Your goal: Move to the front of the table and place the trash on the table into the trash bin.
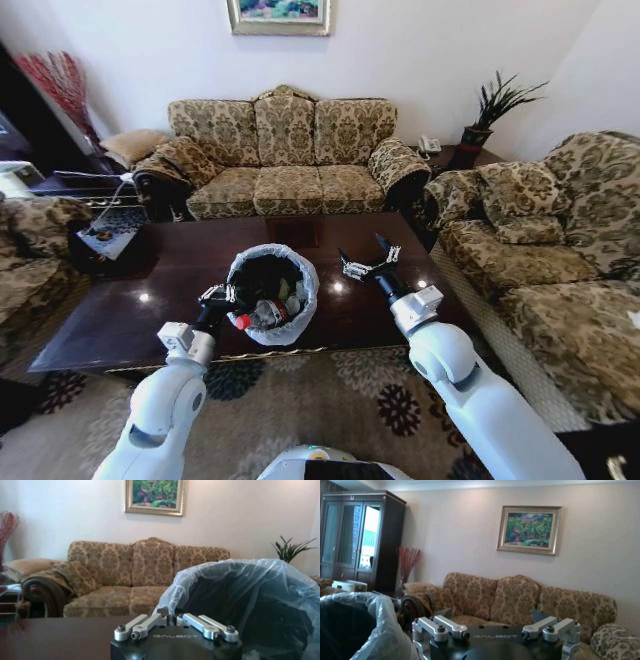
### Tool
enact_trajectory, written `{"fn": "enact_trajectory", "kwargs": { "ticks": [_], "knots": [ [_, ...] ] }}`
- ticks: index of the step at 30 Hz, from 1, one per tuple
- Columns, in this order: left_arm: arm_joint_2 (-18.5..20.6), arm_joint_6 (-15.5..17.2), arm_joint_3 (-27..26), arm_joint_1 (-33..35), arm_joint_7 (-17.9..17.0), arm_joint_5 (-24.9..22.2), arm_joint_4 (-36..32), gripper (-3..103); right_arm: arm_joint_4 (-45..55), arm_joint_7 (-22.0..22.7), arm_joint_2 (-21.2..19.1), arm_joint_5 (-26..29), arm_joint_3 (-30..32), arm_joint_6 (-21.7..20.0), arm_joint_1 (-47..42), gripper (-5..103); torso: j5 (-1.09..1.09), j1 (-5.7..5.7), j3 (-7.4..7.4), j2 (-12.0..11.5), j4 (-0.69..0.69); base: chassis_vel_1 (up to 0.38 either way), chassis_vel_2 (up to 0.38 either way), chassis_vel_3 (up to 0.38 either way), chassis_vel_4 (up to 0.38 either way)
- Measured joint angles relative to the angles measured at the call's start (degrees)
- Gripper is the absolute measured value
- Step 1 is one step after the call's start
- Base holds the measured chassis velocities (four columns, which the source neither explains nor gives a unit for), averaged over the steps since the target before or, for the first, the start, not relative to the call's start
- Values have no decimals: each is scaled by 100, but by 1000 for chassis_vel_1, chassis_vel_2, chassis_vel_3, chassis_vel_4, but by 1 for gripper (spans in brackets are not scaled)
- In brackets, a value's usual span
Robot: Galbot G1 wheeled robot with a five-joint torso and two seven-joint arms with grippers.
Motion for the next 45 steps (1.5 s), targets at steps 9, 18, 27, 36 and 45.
{"fn": "enact_trajectory", "kwargs": {
  "ticks": [9,18,27,36,45],
  "knots": [
    [21,0,-56,-27,-43,-83,2,3,-22,2,-41,44,-55,-80,85,100,-1,4,1,-1,3,525,216,-513,-205],
    [34,-7,-92,-26,-176,-98,36,3,-112,-22,-19,235,15,80,68,100,-3,-1,-1,0,3,415,162,-406,-157],
    [34,-7,-93,-35,-205,-98,41,3,-158,9,-10,289,71,98,67,100,4,8,3,-2,1,26,37,24,-10],
    [36,-7,-91,-35,-199,-98,45,3,-158,14,-10,289,74,99,67,100,-6,2,1,-1,2,-31,-8,42,12],
    [36,-7,-92,-34,-201,-96,47,3,-158,14,-10,288,72,103,67,100,-3,3,1,-1,1,19,10,1,1]
  ]
}}
